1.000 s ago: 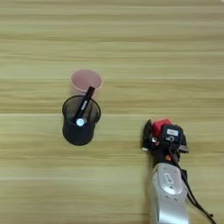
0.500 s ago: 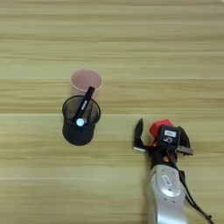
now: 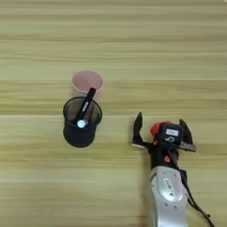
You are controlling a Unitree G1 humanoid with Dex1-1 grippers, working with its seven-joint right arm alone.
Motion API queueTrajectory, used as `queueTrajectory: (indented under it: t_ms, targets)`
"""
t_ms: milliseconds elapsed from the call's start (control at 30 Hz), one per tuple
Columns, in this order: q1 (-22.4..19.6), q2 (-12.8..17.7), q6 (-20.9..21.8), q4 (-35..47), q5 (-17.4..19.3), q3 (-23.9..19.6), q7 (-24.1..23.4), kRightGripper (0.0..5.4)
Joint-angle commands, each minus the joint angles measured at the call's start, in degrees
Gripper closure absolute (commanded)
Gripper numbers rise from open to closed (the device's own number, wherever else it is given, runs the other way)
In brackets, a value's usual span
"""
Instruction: Move the objects on the table
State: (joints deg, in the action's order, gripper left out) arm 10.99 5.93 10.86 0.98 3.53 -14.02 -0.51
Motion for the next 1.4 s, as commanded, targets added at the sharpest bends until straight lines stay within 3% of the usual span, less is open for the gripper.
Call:
queueTrajectory:
  t_ms: [33, 300, 733, 1400]
  targets:
    - [-0.4, 0.4, 0.8, 5.3, -0.1, 0.4, 0.3, 0.03]
    - [4.4, -0.4, 0.4, 10.7, -0.3, 2.9, 1.8, 0.03]
    - [7.8, -0.6, 0.2, 12.7, -0.8, 5.0, 3.4, 0.03]
    - [17.8, -2.2, 3.7, 11.3, -3.8, 14.6, 7.6, 0.03]
